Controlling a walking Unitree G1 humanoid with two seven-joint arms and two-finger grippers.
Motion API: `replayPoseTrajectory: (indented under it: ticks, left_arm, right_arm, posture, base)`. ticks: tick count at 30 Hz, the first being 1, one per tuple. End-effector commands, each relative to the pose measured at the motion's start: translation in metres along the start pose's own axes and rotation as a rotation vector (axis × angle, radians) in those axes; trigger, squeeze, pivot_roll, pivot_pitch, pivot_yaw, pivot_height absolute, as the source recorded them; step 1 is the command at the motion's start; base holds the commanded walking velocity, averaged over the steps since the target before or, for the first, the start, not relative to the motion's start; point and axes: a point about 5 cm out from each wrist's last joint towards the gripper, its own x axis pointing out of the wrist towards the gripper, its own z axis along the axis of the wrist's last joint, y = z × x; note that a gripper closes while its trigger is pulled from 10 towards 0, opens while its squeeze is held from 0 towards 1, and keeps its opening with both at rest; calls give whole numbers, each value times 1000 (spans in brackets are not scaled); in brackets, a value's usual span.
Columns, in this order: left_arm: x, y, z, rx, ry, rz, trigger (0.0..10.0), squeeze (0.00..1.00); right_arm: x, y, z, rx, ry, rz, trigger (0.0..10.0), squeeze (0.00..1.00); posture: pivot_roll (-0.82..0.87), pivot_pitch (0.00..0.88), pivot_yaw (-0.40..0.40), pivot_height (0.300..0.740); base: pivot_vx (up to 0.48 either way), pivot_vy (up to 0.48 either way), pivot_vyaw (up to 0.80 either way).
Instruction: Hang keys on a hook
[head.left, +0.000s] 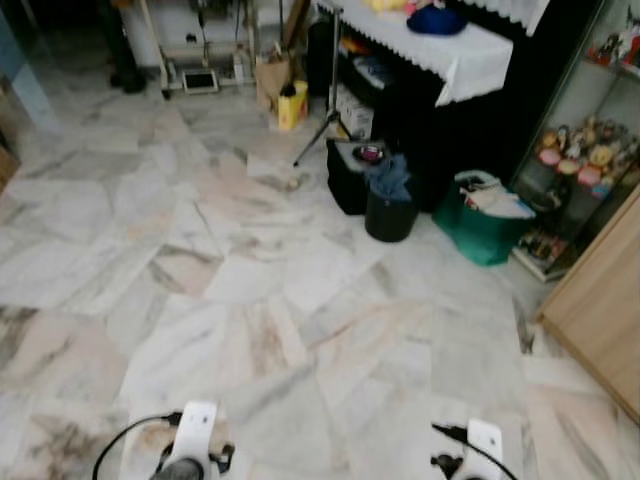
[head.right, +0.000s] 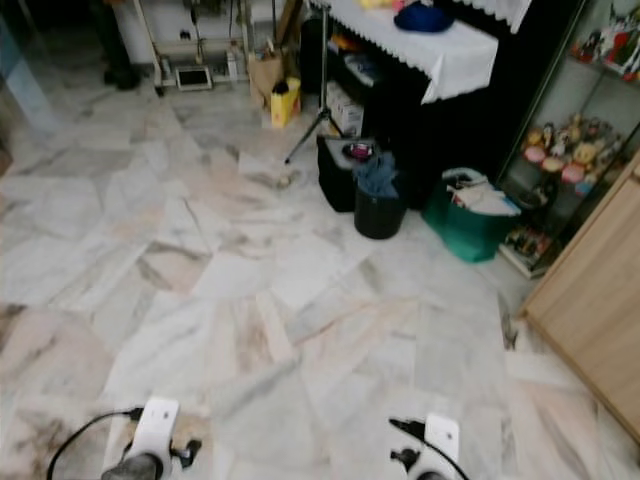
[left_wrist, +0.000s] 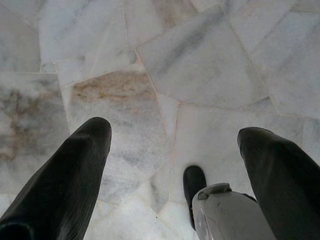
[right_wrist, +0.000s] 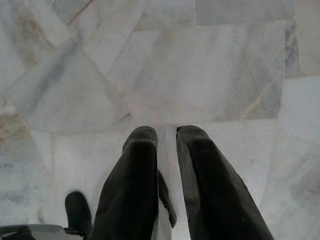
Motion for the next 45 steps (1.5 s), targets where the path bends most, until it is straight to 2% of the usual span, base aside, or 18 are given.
replayPoseTrajectory:
  ticks: [1,6,11,18,21,24,26,30,35,36,41,45]
  left_arm:
    - [1,-1,-1,-2,22,-3,10000,0]
    - [2,0,4,24,23,-21,10000,0]
    - [3,1,10,67,15,-25,10000,0]
    - [2,-4,2,74,34,-35,10000,0]
    - [-1,-11,-11,49,58,-37,10000,0]
    - [-4,-17,-20,35,79,-39,10000,0]
    - [-6,-22,-27,-16,89,-27,10000,0]
    - [-9,-27,-35,3,101,-43,10000,0]
    - [-10,-24,-39,23,100,-40,10000,0]
    - [-10,-21,-39,48,99,-38,10000,0]
    - [-12,-10,-43,41,103,-13,10000,0]
    - [-12,-6,-45,51,102,-5,10000,0]
  right_arm:
    - [0,0,1,12,0,-7,10000,0]
    - [1,4,4,26,-9,-7,10000,0]
    - [3,9,12,-105,-12,22,10000,0]
    - [1,4,4,-72,4,-2,10000,0]
    - [-2,-7,-6,-12,10,-41,10000,0]
    - [-4,-14,-13,-15,28,-50,10000,0]
    - [-6,-20,-18,-1,40,-74,10000,0]
    - [-9,-28,-25,36,44,-100,10000,0]
    - [-9,-26,-29,20,48,-92,10000,0]
    - [-9,-24,-30,10,50,-81,10000,0]
    - [-9,-14,-35,-13,60,-36,10000,0]
    - [-9,-11,-38,13,59,-41,10000,0]
  posture:
    - [37,0,-4,740]
    - [21,0,13,740]
    - [6,0,40,740]
    - [6,0,46,740]
    - [32,0,11,740]
    - [59,0,-1,740]
    - [85,0,-14,740]
    - [112,0,-27,740]
    - [90,0,-36,740]
    - [83,0,-36,740]
    - [68,0,-7,740]
    - [70,0,15,740]
  base:
    - [0,0,-681]
    - [0,0,-679]
    - [0,0,-674]
    - [0,0,-657]
    - [0,0,-658]
    - [0,0,-658]
    - [0,0,-653]
    - [0,0,-650]
    - [0,0,-650]
    - [0,0,-644]
    - [0,0,-650]
    - [0,-138,-645]
